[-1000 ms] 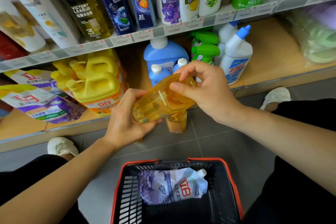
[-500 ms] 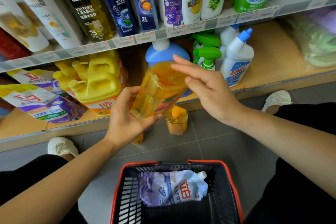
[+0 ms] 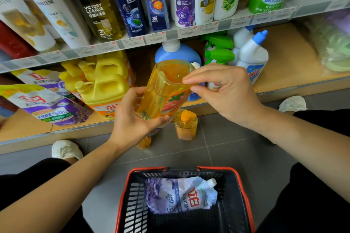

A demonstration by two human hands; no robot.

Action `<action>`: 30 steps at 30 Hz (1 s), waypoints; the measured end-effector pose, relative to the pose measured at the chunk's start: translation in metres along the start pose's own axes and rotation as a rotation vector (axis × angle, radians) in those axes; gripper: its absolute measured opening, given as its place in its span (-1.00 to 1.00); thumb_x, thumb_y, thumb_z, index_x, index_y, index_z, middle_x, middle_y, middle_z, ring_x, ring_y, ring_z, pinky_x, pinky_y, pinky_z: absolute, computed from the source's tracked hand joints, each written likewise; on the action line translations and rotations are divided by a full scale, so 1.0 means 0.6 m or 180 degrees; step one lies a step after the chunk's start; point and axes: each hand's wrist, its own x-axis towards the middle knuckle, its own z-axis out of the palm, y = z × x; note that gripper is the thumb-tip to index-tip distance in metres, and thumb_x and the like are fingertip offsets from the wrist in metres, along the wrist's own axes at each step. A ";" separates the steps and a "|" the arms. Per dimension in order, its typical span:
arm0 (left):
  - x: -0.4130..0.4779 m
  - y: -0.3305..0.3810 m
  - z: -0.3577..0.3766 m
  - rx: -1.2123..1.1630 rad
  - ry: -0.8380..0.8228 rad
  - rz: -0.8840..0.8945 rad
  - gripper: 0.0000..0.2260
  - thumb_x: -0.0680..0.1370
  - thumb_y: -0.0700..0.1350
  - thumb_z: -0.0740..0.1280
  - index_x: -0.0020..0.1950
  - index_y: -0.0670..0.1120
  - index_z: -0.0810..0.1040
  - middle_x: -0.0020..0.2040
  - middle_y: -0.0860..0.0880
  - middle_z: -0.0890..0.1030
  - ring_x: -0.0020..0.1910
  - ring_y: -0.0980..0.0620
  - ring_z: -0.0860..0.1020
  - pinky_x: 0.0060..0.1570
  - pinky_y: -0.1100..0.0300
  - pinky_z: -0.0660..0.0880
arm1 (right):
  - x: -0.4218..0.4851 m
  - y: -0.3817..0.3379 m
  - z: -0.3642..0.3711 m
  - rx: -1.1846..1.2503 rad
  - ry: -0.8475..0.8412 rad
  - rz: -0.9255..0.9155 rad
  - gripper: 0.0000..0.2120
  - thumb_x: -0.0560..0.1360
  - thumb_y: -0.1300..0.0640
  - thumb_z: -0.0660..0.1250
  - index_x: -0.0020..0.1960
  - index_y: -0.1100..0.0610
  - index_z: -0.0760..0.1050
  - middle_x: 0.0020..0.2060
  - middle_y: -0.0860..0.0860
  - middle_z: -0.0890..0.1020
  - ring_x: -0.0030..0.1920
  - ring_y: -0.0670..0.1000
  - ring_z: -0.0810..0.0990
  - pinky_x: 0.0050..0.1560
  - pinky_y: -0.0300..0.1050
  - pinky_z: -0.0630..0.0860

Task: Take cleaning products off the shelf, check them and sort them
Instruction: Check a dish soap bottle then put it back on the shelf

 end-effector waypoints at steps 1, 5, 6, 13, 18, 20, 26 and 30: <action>0.000 0.002 0.000 -0.0017 -0.0015 -0.0017 -0.36 0.26 0.16 0.65 0.22 -0.01 0.49 0.12 0.02 0.64 0.11 0.01 0.66 0.01 -0.11 0.63 | 0.002 0.000 -0.002 -0.0015 0.0012 0.0011 -0.78 0.45 0.38 0.47 0.07 0.21 0.69 -0.01 0.08 0.71 0.08 -0.02 0.66 0.19 -0.10 0.56; 0.001 0.011 0.005 -0.0195 -0.0051 -0.0234 -0.37 0.25 0.19 0.65 0.17 -0.02 0.50 0.08 0.02 0.67 0.06 0.04 0.68 -0.02 -0.06 0.66 | 0.007 0.014 -0.009 -0.0131 0.0247 0.0119 -0.80 0.43 0.28 0.52 0.05 0.18 0.68 -0.17 0.08 0.61 -0.11 -0.10 0.59 0.00 -0.25 0.52; 0.001 0.014 0.006 -0.0288 -0.0030 -0.0346 -0.36 0.24 0.18 0.65 0.17 -0.06 0.50 0.07 0.02 0.68 0.05 0.04 0.69 -0.02 -0.04 0.67 | 0.007 0.020 -0.010 -0.0133 0.0296 0.0158 -0.82 0.43 0.28 0.52 0.03 0.18 0.68 -0.20 0.06 0.59 -0.14 -0.13 0.57 -0.04 -0.28 0.51; 0.011 0.029 0.005 -0.1743 0.0102 -0.1247 -0.47 0.26 -0.06 0.63 0.12 -0.19 0.54 0.07 -0.08 0.73 0.04 -0.11 0.72 -0.08 0.07 0.67 | -0.018 0.072 0.004 -0.0399 -0.1263 0.1287 -0.75 0.45 0.09 0.53 0.11 0.07 0.65 -0.03 -0.06 0.67 -0.03 -0.12 0.64 0.06 0.01 0.60; 0.014 0.037 -0.003 -0.2240 0.0136 -0.1773 -0.45 0.40 -0.08 0.57 0.30 -0.27 0.51 0.13 -0.17 0.71 0.06 -0.20 0.71 -0.07 -0.05 0.68 | -0.062 0.070 0.038 -0.0476 -0.2969 0.1133 -0.59 0.46 -0.08 0.49 0.28 -0.04 0.59 0.05 -0.13 0.66 0.04 -0.20 0.59 0.09 -0.14 0.55; 0.012 0.034 -0.006 -0.2310 0.0142 -0.1953 -0.50 0.42 -0.05 0.54 0.28 -0.23 0.54 0.13 -0.18 0.71 0.08 -0.22 0.70 0.02 -0.13 0.66 | -0.074 0.063 0.057 -0.0287 -0.3057 0.1127 -0.58 0.45 -0.04 0.52 0.28 -0.03 0.58 -0.03 -0.09 0.67 -0.07 -0.21 0.60 -0.05 -0.30 0.53; 0.004 0.016 -0.002 -0.2501 -0.0133 -0.2288 -0.72 0.49 0.06 0.44 0.05 -0.09 0.73 0.07 -0.13 0.74 -0.01 -0.10 0.73 -0.18 0.06 0.67 | -0.065 0.041 0.075 -0.0357 -0.2745 0.0285 -0.82 0.54 0.02 0.43 -0.10 0.13 0.66 -0.31 -0.03 0.59 -0.26 -0.08 0.52 -0.19 -0.15 0.39; -0.007 0.000 -0.001 -0.2584 -0.0288 -0.2621 -0.71 0.53 0.06 0.38 0.11 -0.10 0.66 0.06 -0.17 0.72 -0.04 -0.07 0.68 -0.03 0.03 0.67 | -0.041 0.024 0.068 0.0293 -0.2319 0.0491 -0.67 0.55 0.00 0.40 -0.24 0.24 0.52 -0.39 -0.01 0.52 -0.35 -0.05 0.46 -0.29 -0.14 0.39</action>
